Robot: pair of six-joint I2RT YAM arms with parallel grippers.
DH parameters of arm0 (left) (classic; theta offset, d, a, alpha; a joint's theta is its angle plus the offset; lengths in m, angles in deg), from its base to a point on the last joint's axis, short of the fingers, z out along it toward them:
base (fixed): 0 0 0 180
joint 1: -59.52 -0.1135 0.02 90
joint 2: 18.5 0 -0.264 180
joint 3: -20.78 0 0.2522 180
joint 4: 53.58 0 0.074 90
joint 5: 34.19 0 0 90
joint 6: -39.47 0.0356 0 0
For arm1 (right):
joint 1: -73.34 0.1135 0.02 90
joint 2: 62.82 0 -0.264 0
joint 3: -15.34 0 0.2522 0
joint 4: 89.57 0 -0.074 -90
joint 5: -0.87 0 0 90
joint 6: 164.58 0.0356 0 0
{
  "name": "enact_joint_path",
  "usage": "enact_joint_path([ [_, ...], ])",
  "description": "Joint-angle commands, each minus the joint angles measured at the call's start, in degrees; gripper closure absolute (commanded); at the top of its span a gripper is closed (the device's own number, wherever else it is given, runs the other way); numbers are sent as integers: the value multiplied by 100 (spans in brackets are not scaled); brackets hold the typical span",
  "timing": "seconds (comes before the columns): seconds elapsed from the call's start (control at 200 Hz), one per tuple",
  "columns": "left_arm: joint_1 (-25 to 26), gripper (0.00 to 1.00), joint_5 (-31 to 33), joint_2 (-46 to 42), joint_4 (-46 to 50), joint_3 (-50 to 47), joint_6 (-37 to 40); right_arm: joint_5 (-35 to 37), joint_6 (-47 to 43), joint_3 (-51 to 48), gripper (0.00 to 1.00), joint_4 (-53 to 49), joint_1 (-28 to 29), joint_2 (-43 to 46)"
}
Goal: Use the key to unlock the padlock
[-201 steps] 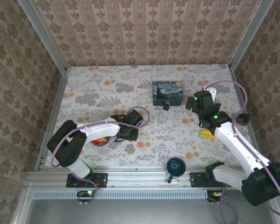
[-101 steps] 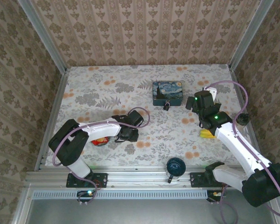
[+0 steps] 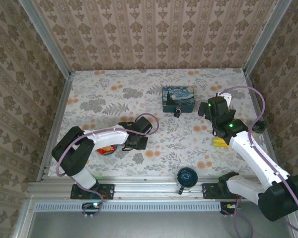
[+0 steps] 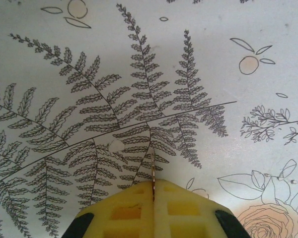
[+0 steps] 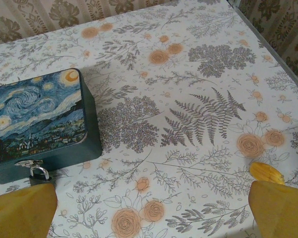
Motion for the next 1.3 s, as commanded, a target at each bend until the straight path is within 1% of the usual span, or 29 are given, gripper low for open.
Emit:
enact_joint_path([
  [0.0,-13,100,-154,-13,-111,-75,-136,-106,43,-10,0,50,44,123],
  [0.09,-88,100,-209,-348,-408,-255,-236,-529,-73,5,0,94,94,105],
  [0.165,-238,100,-361,-743,-878,-505,-325,-975,-100,9,0,148,191,88],
  [0.275,-536,100,-696,-1366,-1999,-1056,-468,-1858,37,-90,0,453,321,66],
  [0.335,-708,100,-865,-1669,-2664,-1337,-561,-2481,213,-202,0,786,374,44],
  [0.4,-848,100,-935,-1943,-3230,-1549,-601,-2954,426,-330,1,1184,441,11],
  [0.44,-910,100,-957,-2072,-3506,-1614,-591,-3379,584,-453,3,1576,501,-30],
  [0.52,-1004,100,-1083,-2253,-4060,-1659,-522,-3977,790,-626,10,2325,651,-169],
  [0.58,-1033,100,-1218,-2340,-4476,-1672,-474,-4277,846,-686,17,2800,831,-337],
  [0.675,-1093,100,-1447,-2360,-5152,-1710,-571,-4643,801,-630,23,3276,1142,-649],
  [0.81,-1240,100,-1929,-2247,-5864,-1673,-888,-4874,537,-328,33,3431,1578,-1060],
  [0.935,-1322,100,-2191,-2261,-6065,-1655,-903,-4904,277,-98,40,3427,1871,-1324],
  [1.02,-1406,100,-2387,-2263,-6163,-1658,-937,-4897,158,8,45,3428,1954,-1460],
  [1.085,-1462,100,-2535,-2272,-6268,-1663,-973,-4883,86,74,46,3454,1992,-1544],
  [1.29,-1578,100,-2861,-2285,-6432,-1665,-999,-4761,-173,233,55,3531,2030,-1711],
])
